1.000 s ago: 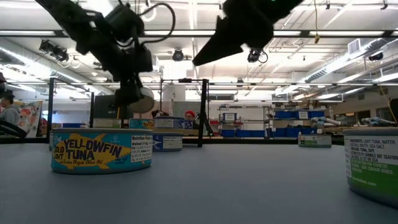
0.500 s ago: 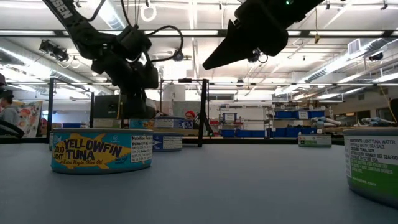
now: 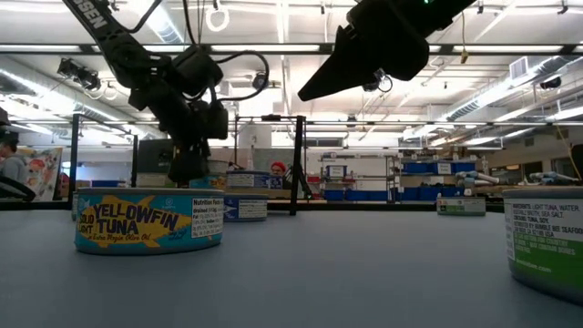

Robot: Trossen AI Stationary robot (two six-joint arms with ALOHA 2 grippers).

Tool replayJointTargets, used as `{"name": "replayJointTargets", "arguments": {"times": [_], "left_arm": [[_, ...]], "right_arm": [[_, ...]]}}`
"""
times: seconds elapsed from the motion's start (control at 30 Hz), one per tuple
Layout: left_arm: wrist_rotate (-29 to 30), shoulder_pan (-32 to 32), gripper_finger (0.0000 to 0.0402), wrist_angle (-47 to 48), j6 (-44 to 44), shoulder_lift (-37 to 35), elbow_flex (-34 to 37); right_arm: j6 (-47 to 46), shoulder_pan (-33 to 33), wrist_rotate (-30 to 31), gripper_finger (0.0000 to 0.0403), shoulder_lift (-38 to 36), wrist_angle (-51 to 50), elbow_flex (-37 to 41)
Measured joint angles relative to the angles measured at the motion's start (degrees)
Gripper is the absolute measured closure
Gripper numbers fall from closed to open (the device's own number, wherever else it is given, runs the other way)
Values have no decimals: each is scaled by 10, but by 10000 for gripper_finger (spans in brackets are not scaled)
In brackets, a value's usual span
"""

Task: Stack canned seafood by type on shelf
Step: Stack the yellow blue tuna can on top of the other yellow blue tuna can on the shelf

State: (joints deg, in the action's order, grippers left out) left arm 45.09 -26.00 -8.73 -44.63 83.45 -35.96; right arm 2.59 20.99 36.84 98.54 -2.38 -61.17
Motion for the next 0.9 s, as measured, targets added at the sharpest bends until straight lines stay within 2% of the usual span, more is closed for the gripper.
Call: {"name": "replayJointTargets", "arguments": {"times": [0.17,0.4,0.67,0.77,0.9], "left_arm": [[3,5,185,-7,0,0,0],[37,17,185,-7,-1,-4,0],[45,42,184,11,1,-44,-3],[41,48,187,59,26,-68,-18],[-17,45,216,163,103,-93,-61]], "right_arm": [[0,0,0,402,0,0,0],[0,0,-5,402,0,-1,0],[0,0,-5,398,0,-3,0],[0,0,-5,398,0,-3,0],[0,0,-6,398,0,-3,0]]}}
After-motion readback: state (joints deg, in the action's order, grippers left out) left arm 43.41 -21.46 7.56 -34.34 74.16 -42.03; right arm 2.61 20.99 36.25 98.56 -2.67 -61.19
